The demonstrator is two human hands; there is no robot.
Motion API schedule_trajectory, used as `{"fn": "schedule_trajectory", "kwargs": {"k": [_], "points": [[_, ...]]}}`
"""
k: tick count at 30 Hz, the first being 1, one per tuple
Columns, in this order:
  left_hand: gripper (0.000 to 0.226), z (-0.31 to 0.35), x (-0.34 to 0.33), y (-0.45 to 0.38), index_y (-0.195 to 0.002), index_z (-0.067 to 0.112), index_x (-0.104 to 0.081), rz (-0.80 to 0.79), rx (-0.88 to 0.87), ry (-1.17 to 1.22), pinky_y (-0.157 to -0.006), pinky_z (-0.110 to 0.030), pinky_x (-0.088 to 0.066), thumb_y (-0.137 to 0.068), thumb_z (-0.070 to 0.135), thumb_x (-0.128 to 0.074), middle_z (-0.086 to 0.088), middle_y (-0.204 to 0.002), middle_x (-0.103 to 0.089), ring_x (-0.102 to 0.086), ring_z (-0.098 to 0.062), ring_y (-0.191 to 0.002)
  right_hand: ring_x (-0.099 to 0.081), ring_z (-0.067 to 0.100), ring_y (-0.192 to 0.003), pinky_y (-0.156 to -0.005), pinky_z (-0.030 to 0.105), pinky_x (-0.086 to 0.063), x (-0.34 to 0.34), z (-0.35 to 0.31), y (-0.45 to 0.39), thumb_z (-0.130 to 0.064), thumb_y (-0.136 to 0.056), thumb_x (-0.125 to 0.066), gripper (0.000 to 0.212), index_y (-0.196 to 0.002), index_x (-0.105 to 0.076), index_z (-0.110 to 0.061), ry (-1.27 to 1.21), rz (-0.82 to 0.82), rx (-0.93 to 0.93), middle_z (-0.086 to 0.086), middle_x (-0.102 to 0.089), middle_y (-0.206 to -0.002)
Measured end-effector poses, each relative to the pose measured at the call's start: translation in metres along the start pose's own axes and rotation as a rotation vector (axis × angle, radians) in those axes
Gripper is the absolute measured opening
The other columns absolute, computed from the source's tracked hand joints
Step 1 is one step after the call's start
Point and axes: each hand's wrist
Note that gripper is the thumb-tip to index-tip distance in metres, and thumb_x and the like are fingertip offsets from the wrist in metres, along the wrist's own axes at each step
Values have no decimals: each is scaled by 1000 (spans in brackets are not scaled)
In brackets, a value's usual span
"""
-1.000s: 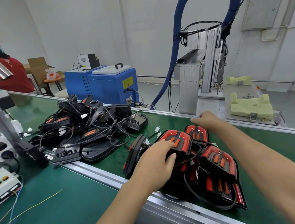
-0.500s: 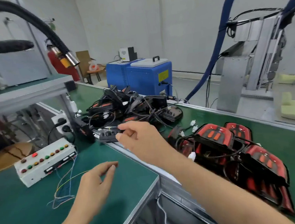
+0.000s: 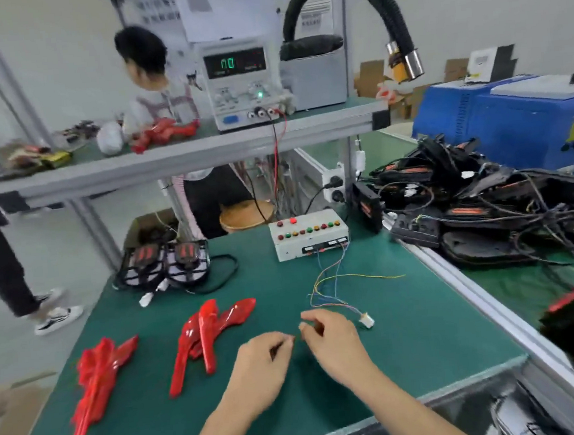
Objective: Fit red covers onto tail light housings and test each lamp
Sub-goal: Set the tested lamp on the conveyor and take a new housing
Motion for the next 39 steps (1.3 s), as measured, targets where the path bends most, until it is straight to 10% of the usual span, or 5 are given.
{"fn": "schedule_trajectory", "kwargs": {"k": [7, 16, 21, 26, 39], "points": [[22, -27, 13, 13, -95, 18, -76, 41, 48, -28, -85, -32, -49, -100, 26, -56, 3, -92, -73, -64, -12, -88, -68, 19, -83, -86, 30, -52, -43, 2, 2, -18, -97, -63, 21, -115, -73, -16, 47, -41, 47, -12, -65, -80], [18, -52, 69, -15, -83, 24, -72, 397, 180, 92, -59, -9, -37, -97, 28, -60, 24, -62, -62, -56, 4, -62, -66, 4, -65, -67, 23, -51, -47, 4, 10, -19, -97, -63, 15, -96, -73, -31, -111, 26, -23, -15, -72, -71], [35, -98, 123, -86, -69, 12, -60, 506, 511, 111, -66, -32, -53, -97, 33, -54, 1, -67, -65, -62, -22, -68, -63, 5, -55, -61, 8, -47, -49, -4, 11, -10, -93, -67, 25, -82, -74, -31, -139, 59, -11, -10, -71, -63], [57, -133, 137, -143, -146, 7, -50, 344, 710, 213, -88, -35, -56, -101, 41, -52, -14, -122, -66, -63, -29, -109, -63, 3, -58, -67, 5, -45, -52, -5, 5, -10, -90, -69, 27, -77, -75, -33, -115, 66, -52, -10, -71, -61], [60, -149, 114, -204, -145, -2, -46, 436, 839, 267, -112, -44, -42, -100, 36, -58, -21, -148, -49, -48, -38, -134, -60, 14, -43, -55, 26, -53, -63, 2, -5, 3, -75, -81, 36, -63, -76, -32, -61, 198, 50, -11, -65, -51]]}}
Point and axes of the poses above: each hand's wrist, its own y-axis away from the middle knuckle, its own x-axis out of the back of the hand, z = x × y
